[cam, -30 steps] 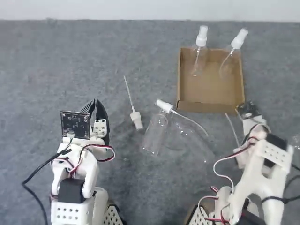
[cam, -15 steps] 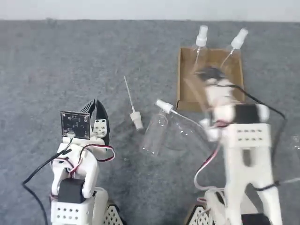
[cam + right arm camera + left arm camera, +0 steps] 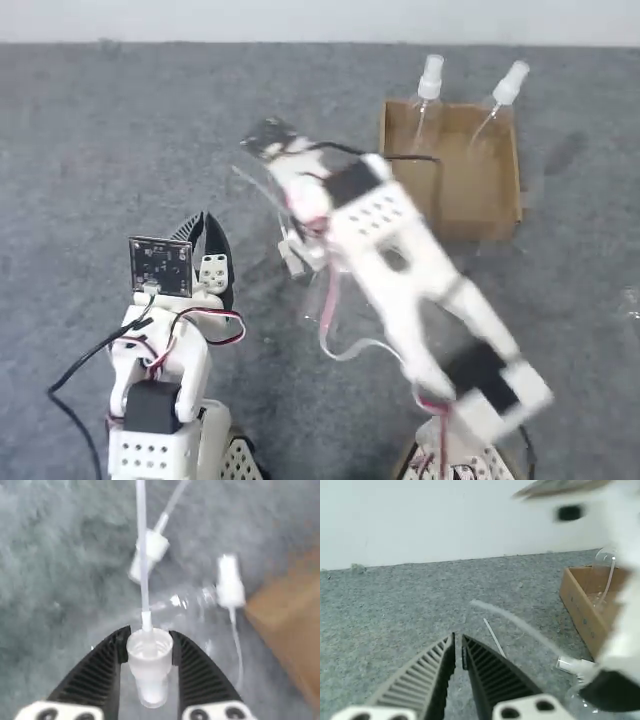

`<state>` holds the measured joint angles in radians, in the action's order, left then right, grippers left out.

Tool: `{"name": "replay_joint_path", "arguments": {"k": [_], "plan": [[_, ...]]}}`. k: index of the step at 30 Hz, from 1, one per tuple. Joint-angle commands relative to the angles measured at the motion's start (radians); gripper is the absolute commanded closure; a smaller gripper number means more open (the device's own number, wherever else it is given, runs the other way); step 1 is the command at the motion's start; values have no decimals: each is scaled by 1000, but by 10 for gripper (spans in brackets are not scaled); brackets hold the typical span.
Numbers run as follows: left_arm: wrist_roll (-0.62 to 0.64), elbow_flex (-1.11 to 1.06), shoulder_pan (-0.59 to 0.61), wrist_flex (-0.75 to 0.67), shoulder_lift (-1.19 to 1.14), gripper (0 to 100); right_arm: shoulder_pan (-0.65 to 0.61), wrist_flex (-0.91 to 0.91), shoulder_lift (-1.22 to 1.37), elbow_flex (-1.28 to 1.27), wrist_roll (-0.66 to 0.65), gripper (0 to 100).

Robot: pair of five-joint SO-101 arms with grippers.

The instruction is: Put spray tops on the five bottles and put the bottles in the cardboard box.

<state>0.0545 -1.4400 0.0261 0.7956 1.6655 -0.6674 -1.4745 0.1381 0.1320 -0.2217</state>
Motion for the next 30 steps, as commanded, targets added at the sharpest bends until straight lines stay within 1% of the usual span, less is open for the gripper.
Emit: {"name": "replay_joint_path", "arguments": {"k": [1, 6, 11, 13, 18, 23, 26, 30], "plan": [[-8, 10, 5, -35, 12, 988, -64, 12, 196, 215, 8, 985], [-8, 10, 6, -35, 14, 988, -125, 12, 426, 385, 15, 985], [-8, 10, 12, -37, 14, 988, -151, 13, 522, 477, 31, 973], [-8, 10, 12, -37, 14, 988, -151, 16, 533, 488, 58, 934], [-8, 10, 12, -37, 14, 988, -151, 13, 536, 489, 64, 819], [-8, 10, 12, -37, 14, 988, -151, -42, 526, 512, 80, 757], [-8, 10, 12, -37, 14, 988, -147, -130, 504, 546, 80, 775], [-8, 10, 12, -37, 14, 988, -102, -219, 432, 586, 81, 867]]}}
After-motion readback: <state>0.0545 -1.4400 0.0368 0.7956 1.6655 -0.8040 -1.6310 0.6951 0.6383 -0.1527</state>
